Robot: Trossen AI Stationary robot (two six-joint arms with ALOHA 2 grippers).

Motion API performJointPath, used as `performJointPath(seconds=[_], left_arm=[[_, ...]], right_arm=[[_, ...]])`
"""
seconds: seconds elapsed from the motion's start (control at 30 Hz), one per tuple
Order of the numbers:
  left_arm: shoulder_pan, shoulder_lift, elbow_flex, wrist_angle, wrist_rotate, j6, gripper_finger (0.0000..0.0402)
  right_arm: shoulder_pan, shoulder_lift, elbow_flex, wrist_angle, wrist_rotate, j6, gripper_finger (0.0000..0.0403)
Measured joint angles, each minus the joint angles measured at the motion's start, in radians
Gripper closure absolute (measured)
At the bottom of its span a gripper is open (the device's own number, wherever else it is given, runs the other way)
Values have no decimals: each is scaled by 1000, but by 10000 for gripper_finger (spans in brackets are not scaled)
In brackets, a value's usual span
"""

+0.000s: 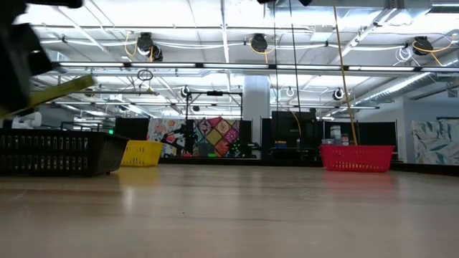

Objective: Sort crayons
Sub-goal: Put the green crayon into the red bin

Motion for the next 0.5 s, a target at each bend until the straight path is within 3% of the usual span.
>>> performJointPath(seconds=[0.2, 0.33, 0.5], left_arm=[[72, -9, 0, 80, -33, 185, 393], [125, -49, 1, 153, -109, 327, 393], [167, -108, 2, 336, -162, 570, 393]], right_arm=[[28, 0, 0, 20, 0, -27, 291], [43, 0, 0, 22, 0, -27, 283], [55, 0, 0, 60, 5, -6, 283]])
